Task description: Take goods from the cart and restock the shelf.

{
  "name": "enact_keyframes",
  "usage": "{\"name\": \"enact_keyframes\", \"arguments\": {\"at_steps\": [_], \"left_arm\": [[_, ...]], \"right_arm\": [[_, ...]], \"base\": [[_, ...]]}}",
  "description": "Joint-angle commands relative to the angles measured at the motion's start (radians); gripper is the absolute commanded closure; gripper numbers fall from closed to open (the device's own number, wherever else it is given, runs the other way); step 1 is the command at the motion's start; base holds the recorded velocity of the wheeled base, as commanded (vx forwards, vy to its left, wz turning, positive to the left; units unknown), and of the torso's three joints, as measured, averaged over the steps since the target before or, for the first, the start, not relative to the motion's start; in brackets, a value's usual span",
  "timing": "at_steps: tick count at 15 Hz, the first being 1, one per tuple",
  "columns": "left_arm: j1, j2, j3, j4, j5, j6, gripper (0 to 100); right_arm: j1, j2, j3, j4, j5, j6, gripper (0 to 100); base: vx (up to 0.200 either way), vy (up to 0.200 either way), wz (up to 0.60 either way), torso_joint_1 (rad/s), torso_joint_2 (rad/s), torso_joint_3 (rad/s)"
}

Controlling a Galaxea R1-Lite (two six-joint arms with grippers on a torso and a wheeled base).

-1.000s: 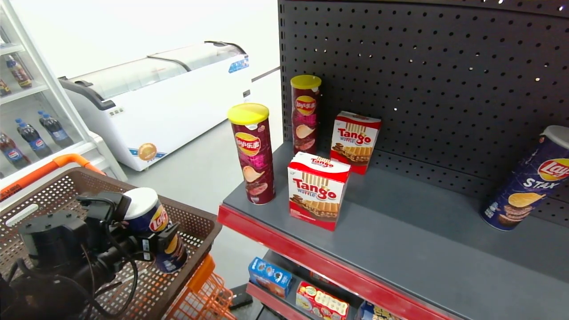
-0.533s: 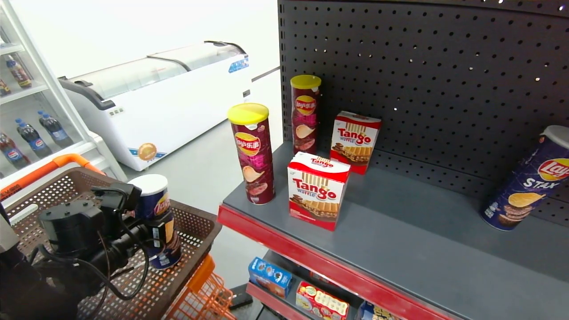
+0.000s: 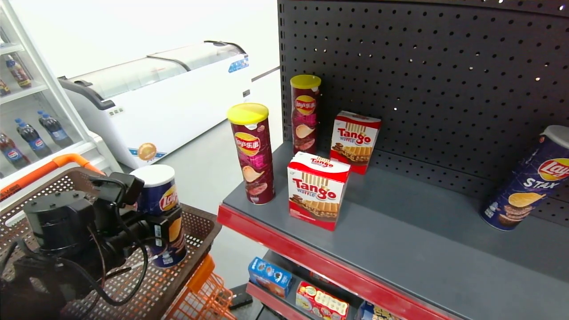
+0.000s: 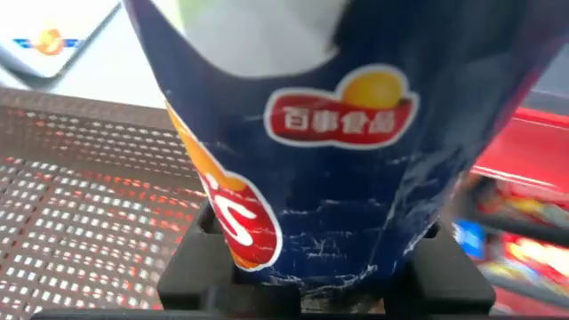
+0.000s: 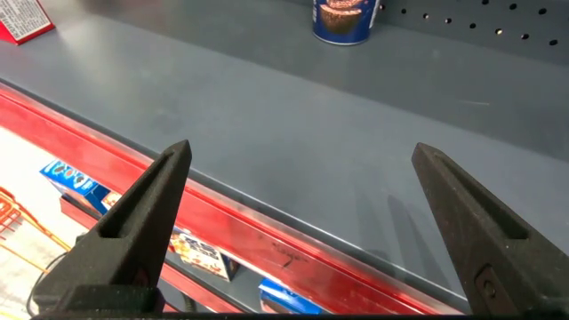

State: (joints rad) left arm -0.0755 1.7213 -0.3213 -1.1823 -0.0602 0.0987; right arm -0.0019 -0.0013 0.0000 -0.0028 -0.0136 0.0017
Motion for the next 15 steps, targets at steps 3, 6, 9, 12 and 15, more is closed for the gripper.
{"name": "enact_keyframes", "arguments": {"at_steps": [3, 6, 9, 12, 15], "left_arm": [[-0.087, -0.296, -0.042, 0.152, -0.055, -0.010, 100], [-0.127, -0.331, -0.085, 0.182, -0.056, -0.010, 100], [-0.184, -0.416, -0.163, 0.379, -0.053, -0.010, 100], [-0.290, -0.396, -0.226, 0.425, -0.061, -0.010, 100], [-0.282, -0.387, -0.223, 0.417, -0.211, -0.013, 100]], "right_arm": [[0.000, 0.001, 0.000, 0.000, 0.000, 0.000, 0], [0.000, 0.001, 0.000, 0.000, 0.000, 0.000, 0], [0.000, 0.001, 0.000, 0.000, 0.000, 0.000, 0], [0.000, 0.001, 0.000, 0.000, 0.000, 0.000, 0], [0.000, 0.001, 0.000, -0.002, 0.000, 0.000, 0]], "base": [[0.000, 0.000, 0.00, 0.000, 0.00, 0.000], [0.000, 0.000, 0.00, 0.000, 0.00, 0.000], [0.000, 0.000, 0.00, 0.000, 0.00, 0.000], [0.000, 0.000, 0.00, 0.000, 0.00, 0.000], [0.000, 0.000, 0.00, 0.000, 0.00, 0.000]]}}
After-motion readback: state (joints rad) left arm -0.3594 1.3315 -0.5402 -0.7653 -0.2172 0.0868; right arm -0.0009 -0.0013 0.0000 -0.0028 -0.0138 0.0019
